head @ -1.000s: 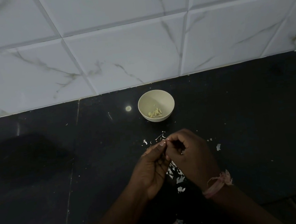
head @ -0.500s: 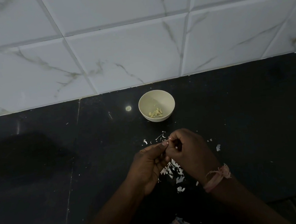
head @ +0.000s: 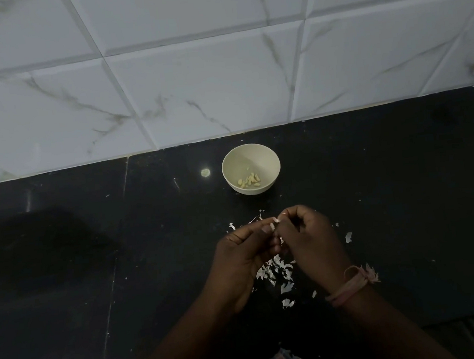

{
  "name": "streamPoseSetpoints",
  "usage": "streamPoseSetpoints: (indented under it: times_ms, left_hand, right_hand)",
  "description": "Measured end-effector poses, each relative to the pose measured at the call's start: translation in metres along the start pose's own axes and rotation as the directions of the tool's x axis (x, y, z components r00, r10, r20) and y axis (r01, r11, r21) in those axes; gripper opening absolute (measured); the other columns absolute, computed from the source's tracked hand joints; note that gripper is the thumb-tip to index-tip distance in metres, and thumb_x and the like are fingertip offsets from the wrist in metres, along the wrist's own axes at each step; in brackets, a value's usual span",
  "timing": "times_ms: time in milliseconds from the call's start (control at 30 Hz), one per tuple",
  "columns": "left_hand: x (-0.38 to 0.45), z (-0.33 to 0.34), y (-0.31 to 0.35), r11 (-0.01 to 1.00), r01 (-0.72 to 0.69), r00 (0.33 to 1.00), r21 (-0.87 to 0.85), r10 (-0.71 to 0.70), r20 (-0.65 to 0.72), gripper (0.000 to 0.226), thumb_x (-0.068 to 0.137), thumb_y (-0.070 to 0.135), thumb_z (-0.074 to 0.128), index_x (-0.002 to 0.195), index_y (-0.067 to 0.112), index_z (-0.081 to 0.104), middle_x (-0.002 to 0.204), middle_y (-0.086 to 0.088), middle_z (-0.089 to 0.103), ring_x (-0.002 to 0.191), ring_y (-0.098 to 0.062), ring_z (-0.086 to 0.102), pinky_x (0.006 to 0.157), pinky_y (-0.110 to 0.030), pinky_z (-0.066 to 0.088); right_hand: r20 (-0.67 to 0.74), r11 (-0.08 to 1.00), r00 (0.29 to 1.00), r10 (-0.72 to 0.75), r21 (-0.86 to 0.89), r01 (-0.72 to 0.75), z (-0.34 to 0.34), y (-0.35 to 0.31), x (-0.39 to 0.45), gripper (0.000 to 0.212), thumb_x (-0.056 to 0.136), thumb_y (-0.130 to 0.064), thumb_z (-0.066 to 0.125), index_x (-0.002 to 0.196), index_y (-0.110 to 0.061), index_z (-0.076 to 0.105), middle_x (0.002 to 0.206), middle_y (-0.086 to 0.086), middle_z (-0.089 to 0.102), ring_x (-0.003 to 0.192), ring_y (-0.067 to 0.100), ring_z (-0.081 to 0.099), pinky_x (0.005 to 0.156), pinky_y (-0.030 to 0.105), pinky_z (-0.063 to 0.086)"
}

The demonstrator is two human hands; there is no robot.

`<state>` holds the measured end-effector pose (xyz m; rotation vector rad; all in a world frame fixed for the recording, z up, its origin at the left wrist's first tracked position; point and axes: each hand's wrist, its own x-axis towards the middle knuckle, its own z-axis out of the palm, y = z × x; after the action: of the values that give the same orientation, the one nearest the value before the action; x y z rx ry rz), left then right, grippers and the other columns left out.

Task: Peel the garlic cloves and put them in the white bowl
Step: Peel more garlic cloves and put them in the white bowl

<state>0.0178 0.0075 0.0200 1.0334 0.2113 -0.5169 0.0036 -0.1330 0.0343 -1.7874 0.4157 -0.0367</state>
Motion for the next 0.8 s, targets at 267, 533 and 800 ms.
streamPoseSetpoints:
  times_ms: [267,533,800]
  left_hand:
    - [0.001,-0.005,-0.006,0.995,0.033,0.999,-0.093,-0.033,0.009,0.027,0.094,0.01,0.061,0.116,-0.002,0.073,0.089,-0.011,0.068,0.08,-0.014,0.066,0.078,-0.024,0.058]
    - [0.0,-0.004,-0.005,0.988,-0.082,0.996,0.132,0.086,-0.027,0.022,0.101,0.005,0.056,0.114,0.003,0.073,0.083,-0.005,0.07,0.079,-0.013,0.065,0.079,-0.028,0.057]
    - [-0.001,-0.004,0.001,0.945,-0.141,0.988,0.294,0.155,-0.025,0.016,0.097,0.01,0.064,0.099,0.008,0.08,0.086,-0.006,0.076,0.079,-0.019,0.065,0.075,-0.03,0.058]
  right_hand:
    - [-0.129,0.984,0.983,-0.127,-0.14,0.109,-0.002,0.009,0.0,0.031,0.101,-0.03,0.049,0.076,-0.017,0.06,0.067,0.004,0.059,0.06,0.019,0.056,0.054,0.039,0.048]
    - [-0.065,0.959,0.981,-0.184,-0.231,0.165,-0.006,0.013,0.001,0.024,0.088,-0.012,0.074,0.091,-0.031,0.061,0.091,-0.012,0.066,0.084,0.0,0.064,0.072,0.021,0.05]
    - [-0.006,0.976,0.976,-0.216,-0.033,0.215,-0.006,0.006,-0.005,0.028,0.095,-0.011,0.067,0.117,-0.027,0.071,0.102,-0.01,0.076,0.098,0.006,0.072,0.088,0.037,0.059]
